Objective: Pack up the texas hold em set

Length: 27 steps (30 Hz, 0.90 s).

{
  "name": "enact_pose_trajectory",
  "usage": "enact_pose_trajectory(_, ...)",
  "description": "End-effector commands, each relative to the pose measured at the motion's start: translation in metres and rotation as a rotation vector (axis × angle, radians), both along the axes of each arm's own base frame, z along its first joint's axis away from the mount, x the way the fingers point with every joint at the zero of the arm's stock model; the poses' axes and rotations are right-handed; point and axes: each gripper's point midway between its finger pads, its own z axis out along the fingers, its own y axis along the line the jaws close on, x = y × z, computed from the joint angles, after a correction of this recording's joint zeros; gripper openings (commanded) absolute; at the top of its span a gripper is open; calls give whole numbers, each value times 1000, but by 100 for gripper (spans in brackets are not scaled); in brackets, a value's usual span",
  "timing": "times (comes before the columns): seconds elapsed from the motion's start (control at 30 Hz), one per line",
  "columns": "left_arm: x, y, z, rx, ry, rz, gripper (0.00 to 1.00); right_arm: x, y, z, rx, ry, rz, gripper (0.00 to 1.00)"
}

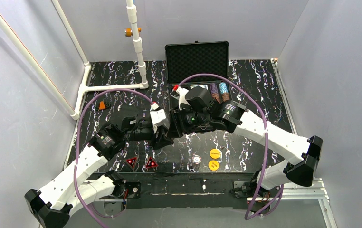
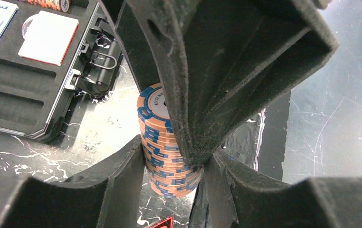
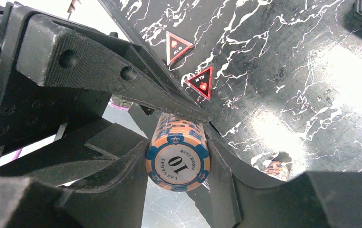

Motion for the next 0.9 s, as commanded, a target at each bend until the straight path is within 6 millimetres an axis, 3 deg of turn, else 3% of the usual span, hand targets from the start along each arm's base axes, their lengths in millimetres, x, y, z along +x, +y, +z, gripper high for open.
enact_pose_trajectory(0.0,3,3,-2,-2,29,53,0,15,10,52,173,-67,-68,46)
enact_pose_trajectory(0.13,3,1,-1,-9,70,73,0,22,2,58,173,-106,-119,79)
enact_pose_trajectory(0.23,6,1,-3,-4,112,109,0,29,-8,63,163,-145,-168,97)
enact_pose_trajectory(0.5,21,-5,-6,7,205,207,0,62,-64,75,112,-304,-441,98)
enact_pose_trajectory(0.67,52,-3,-13,81,275,377,0,71,-106,86,155,-383,-614,98)
enact_pose_trajectory(0.87,97,-7,-33,187,346,579,0,72,-137,93,201,-418,-726,98)
